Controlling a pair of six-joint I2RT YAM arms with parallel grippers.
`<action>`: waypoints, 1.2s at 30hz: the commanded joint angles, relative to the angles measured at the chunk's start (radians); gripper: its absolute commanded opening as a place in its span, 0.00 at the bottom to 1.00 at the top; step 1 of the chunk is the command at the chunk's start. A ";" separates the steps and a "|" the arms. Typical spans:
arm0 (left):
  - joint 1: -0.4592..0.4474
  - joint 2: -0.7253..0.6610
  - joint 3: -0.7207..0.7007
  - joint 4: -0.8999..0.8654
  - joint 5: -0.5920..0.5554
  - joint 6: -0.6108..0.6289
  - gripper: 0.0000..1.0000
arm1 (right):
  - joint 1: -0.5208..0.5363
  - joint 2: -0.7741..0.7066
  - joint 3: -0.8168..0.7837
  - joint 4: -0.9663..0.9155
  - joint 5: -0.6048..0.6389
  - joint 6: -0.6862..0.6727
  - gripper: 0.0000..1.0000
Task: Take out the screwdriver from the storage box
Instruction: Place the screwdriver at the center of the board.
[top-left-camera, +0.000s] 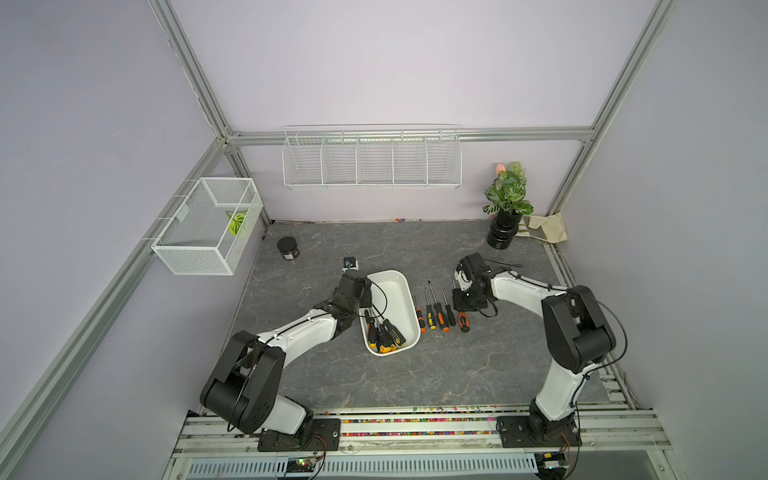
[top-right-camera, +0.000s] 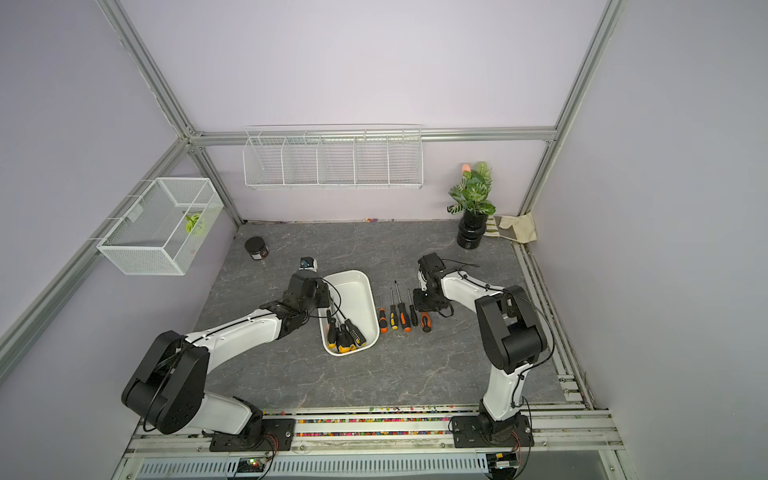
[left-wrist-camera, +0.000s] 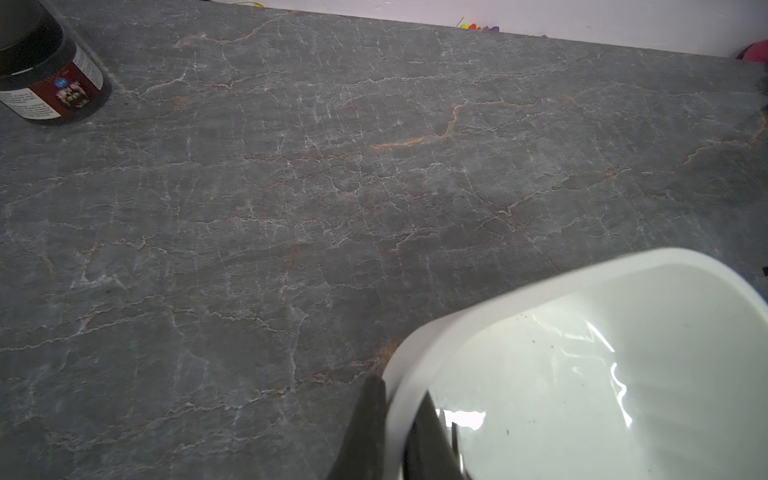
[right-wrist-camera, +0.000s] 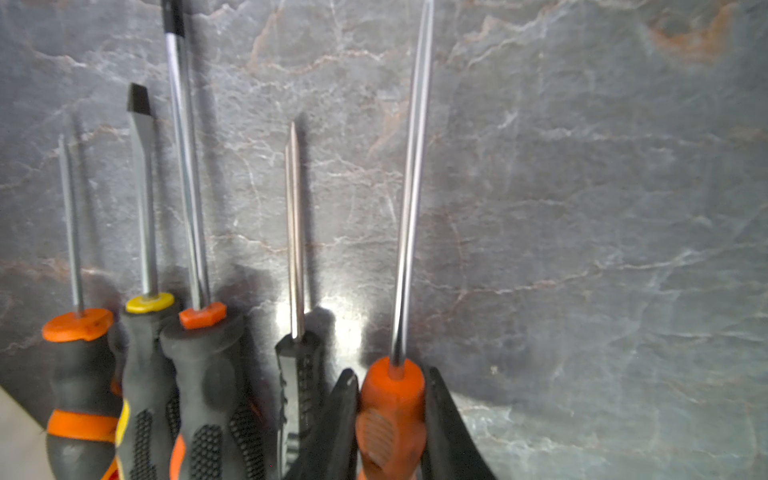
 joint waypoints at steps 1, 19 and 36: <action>0.003 0.012 0.003 0.022 -0.002 0.020 0.00 | -0.006 0.023 0.005 -0.001 -0.005 0.019 0.28; 0.003 0.012 0.000 0.027 0.016 0.018 0.00 | -0.006 -0.035 -0.016 0.009 -0.002 0.029 0.40; 0.002 0.001 0.004 0.018 0.011 0.005 0.00 | 0.133 -0.294 -0.049 -0.068 0.083 0.049 0.46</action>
